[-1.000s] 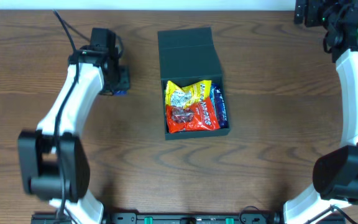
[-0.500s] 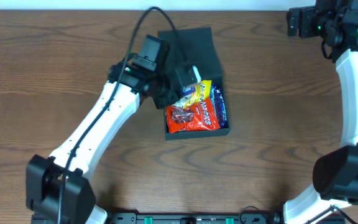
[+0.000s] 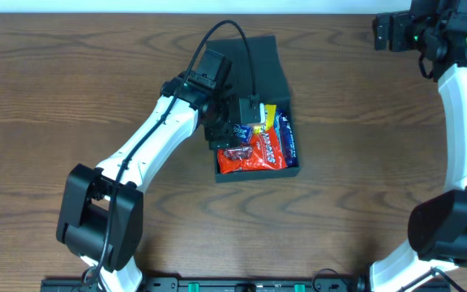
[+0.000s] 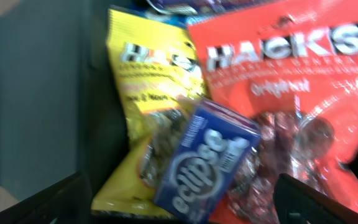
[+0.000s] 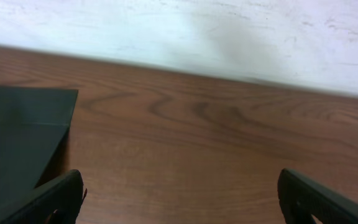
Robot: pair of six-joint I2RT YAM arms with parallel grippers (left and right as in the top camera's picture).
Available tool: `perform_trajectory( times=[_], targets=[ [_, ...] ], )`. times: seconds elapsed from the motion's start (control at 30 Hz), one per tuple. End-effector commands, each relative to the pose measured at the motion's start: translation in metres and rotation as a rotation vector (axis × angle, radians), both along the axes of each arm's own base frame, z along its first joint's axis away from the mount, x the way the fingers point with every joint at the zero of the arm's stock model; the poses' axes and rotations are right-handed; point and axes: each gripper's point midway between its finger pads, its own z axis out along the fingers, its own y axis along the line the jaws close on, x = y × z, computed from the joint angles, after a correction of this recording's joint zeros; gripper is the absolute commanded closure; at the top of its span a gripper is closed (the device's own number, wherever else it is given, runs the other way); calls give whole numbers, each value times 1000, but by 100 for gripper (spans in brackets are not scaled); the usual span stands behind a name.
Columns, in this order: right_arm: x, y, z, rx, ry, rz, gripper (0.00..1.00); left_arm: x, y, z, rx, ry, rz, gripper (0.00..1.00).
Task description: Pack container
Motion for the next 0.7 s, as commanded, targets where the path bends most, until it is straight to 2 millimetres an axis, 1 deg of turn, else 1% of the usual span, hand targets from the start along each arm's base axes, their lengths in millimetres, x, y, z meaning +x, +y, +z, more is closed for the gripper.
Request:
perform_trajectory(
  times=[0.0,0.1,0.2,0.3,0.33,0.4,0.43,0.47,0.53,0.6,0.67],
  targets=[
    [-4,-1,3,15,-1,-4,1,9,-6,9,-60,14,96,5],
    [-5,-1,2,16,5,-4,1,18,-10,21,-111,16,189,5],
    [-5,1,2,24,7,5,1,29,-13,49,-166,-28,234,5],
    [-6,13,3,68,1,58,1,40,-9,86,-219,-93,263,5],
    [-6,20,5,92,-3,88,1,46,-6,102,-249,-110,296,5],
    [-7,29,6,128,-7,130,1,57,2,127,-308,-120,381,5],
    [-7,35,7,152,-9,159,1,65,10,143,-351,-121,450,5],
    [-8,39,7,164,-7,174,1,71,16,152,-373,-123,484,5],
    [-8,44,3,176,3,188,1,79,29,159,-388,-133,522,5],
    [-8,51,-4,194,25,210,1,85,42,159,-393,-134,550,5],
    [-9,62,-19,211,70,231,1,91,58,156,-407,-111,608,5]
  ],
)
